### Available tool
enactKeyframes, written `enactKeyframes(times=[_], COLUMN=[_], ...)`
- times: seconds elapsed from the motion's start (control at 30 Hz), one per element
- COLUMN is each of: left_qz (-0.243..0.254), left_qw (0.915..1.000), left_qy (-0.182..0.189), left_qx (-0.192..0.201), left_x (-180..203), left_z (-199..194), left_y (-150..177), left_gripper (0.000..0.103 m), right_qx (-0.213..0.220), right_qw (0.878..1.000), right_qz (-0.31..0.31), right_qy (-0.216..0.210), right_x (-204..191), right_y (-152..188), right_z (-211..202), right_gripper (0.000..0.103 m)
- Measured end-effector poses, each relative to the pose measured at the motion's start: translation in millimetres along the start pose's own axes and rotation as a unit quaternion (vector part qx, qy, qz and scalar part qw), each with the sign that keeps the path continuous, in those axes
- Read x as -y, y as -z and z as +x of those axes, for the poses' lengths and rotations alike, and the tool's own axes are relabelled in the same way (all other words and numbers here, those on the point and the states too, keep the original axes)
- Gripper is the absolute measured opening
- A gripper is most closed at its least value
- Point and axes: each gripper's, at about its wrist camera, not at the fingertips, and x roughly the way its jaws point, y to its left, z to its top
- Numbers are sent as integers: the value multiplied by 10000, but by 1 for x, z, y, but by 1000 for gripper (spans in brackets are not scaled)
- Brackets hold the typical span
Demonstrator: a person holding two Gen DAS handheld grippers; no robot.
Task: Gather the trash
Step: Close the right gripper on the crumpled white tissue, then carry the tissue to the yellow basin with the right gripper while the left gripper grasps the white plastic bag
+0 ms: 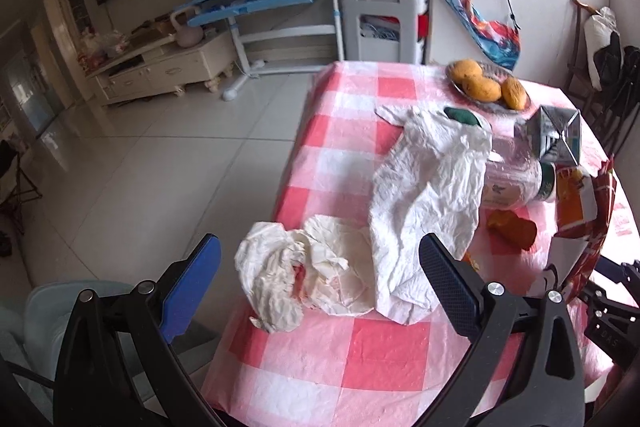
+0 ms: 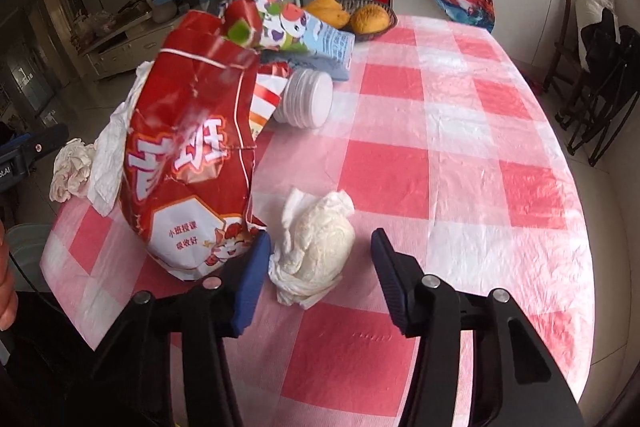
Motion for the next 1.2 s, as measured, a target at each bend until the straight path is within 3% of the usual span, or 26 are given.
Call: enactKeyframes(times=[0.07,0.13,0.23,0.3,0.43,0.53,0.57,0.6,0.63,0.67,0.7,0.8,0.97,1.07,1.2], left_qz=[-21,-32,76,352,970,1243,1219,1035,804,509,400,198,-172,-304,-372], left_qw=[9998,9996,9994,9985,9946,9921,9925,9943,9951,9954,9961,9967,9917,9818,9709], left_qy=[186,279,332,397,163,30,52,216,465,701,706,788,1179,1632,2093], left_qx=[-56,-14,103,110,338,159,82,-144,-326,-403,-351,-66,475,926,1101], left_x=[2,5,15,31,64,79,80,75,69,60,54,38,10,-4,-10], left_z=[4,5,12,19,26,44,49,56,60,59,56,38,-4,-37,-64], left_y=[0,-1,-7,-11,-17,-19,-20,-21,-22,-24,-25,-24,-14,-10,-2], left_gripper=[96,96,96,96,96,94,75,49,40,25,16,6,5,5,5], right_qx=[16,54,73,79,102,121,137,158,186,217,247,327,581,702,820], right_qw=[9999,9999,9999,9998,9996,9992,9991,9990,9989,9988,9985,9972,9944,9925,9884], right_qz=[-105,-150,-84,-68,-33,66,77,83,91,112,146,300,411,404,442], right_qy=[21,28,-110,-167,-261,-379,-393,-408,-419,-436,-472,-605,-781,-911,-1197], right_x=[-3,-3,0,2,3,7,8,8,9,11,12,18,19,16,6], right_y=[0,1,3,1,-1,-2,-3,-4,-4,-4,-4,-5,-6,-5,5], right_z=[-2,-3,-2,-2,-1,-2,-3,-5,-7,-10,-12,-19,-39,-54,-71], right_gripper=[45,31,24,23,22,21,21,21,21,21,21,21,20,20,20])
